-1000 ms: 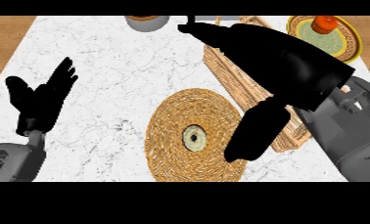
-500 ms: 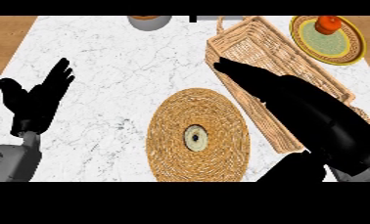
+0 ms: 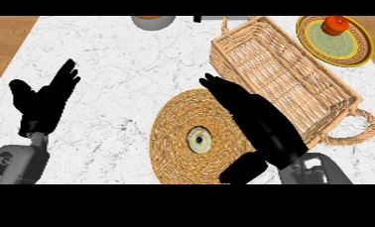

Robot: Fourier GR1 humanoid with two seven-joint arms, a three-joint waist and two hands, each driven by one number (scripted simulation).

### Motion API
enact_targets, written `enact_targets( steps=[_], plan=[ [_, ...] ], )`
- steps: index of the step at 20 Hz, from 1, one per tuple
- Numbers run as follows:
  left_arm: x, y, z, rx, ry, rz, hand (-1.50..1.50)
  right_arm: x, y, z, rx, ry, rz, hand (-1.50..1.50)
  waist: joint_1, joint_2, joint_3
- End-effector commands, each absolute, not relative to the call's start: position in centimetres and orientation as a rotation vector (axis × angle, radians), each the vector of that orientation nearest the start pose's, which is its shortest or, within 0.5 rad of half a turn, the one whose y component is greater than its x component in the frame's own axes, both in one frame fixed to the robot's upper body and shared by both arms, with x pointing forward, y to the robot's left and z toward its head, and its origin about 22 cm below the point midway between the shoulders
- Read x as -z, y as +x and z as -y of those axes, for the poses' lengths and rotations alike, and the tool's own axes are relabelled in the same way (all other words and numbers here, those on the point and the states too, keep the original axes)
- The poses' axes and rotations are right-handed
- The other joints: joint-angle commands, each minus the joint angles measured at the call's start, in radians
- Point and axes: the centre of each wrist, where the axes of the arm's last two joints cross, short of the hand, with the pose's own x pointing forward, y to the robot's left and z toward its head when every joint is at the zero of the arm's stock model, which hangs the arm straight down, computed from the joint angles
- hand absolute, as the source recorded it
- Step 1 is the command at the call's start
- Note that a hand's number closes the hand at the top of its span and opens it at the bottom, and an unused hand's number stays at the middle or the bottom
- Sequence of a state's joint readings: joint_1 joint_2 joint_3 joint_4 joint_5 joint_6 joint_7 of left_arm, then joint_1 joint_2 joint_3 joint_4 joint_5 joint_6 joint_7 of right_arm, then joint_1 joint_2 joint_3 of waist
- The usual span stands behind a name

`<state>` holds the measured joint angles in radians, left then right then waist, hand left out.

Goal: Pick the cupcake from the placemat and place it in the basket

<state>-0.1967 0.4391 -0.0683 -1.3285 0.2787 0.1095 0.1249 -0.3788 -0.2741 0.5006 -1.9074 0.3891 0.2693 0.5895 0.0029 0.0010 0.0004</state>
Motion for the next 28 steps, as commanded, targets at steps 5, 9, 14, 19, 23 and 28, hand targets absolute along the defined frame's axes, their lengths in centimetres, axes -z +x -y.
enact_targets(
  steps=[5,9,14,19,23,28],
  plan=[
    [-3.7,29.5,-32.5,0.077,0.189,1.37,0.0,-8.1,26.5,11.5,-1.086,-0.232,1.535,-1.5,0.0,0.0,0.0],
    [-3.3,28.8,-32.2,0.081,0.189,1.382,0.0,-6.4,25.4,8.5,-1.148,-0.278,1.453,-1.5,0.002,-0.001,0.0],
    [-6.0,27.6,-31.0,0.085,0.181,1.375,0.0,-5.7,27.0,8.1,-1.2,-0.302,1.406,-1.5,0.008,-0.003,0.0],
    [-3.6,29.6,-32.2,0.058,0.194,1.377,0.0,-4.6,26.8,11.6,-1.192,-0.286,1.407,-1.5,-0.004,-0.001,0.0],
    [-2.7,29.2,-32.1,0.081,0.208,1.384,0.0,-3.3,27.1,11.2,-1.19,-0.265,1.42,-1.5,-0.002,-0.001,0.0],
    [-2.8,29.7,-31.7,0.072,0.186,1.38,0.0,-4.3,26.9,10.9,-1.207,-0.188,1.429,-1.5,-0.003,-0.001,0.0]
  ],
)
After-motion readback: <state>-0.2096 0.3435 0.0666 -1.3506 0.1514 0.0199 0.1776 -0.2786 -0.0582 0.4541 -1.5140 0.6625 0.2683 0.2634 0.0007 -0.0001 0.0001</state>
